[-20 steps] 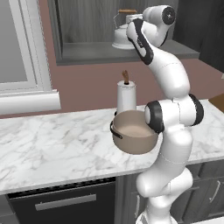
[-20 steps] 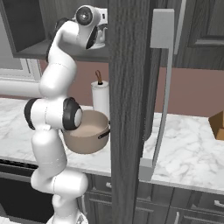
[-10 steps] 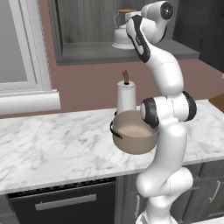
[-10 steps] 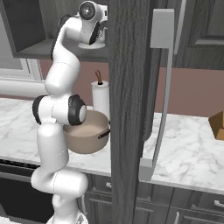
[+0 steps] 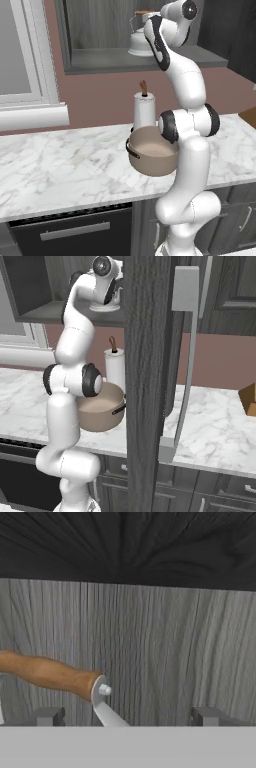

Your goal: Pick the kettle from the cabinet and place it on a stove burner. Then pick the pot from the counter and place it on another stove burner. Finally, turn both burners on.

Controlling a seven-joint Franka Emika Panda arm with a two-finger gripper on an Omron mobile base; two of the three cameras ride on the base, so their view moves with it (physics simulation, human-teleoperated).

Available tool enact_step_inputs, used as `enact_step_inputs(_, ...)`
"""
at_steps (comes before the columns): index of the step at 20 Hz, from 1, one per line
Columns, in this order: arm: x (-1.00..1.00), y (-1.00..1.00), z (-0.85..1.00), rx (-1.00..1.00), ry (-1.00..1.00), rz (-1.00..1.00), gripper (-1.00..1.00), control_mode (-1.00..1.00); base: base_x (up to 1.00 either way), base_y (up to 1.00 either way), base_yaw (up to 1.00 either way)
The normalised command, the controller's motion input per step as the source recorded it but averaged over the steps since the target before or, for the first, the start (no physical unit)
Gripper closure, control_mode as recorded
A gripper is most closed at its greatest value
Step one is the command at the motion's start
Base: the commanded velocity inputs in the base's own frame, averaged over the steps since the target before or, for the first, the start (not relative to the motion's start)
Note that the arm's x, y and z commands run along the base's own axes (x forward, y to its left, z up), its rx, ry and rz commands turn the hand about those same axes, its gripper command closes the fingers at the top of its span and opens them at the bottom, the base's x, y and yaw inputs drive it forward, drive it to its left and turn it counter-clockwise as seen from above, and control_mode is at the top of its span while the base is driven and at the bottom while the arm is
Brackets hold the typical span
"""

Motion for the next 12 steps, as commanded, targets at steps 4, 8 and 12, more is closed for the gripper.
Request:
enact_step_inputs(4,0.05,0.0,-0.22,0.0,0.0,0.01,-1.0,-1.0,0.0,0.0,0.0)
enact_step_inputs(8,0.04,0.0,-0.24,0.0,0.0,0.0,-1.0,-1.0,0.0,0.0,0.0)
enact_step_inputs(12,0.1,0.0,-0.14,0.0,0.0,0.0,-1.0,-1.0,0.0,0.0,0.0)
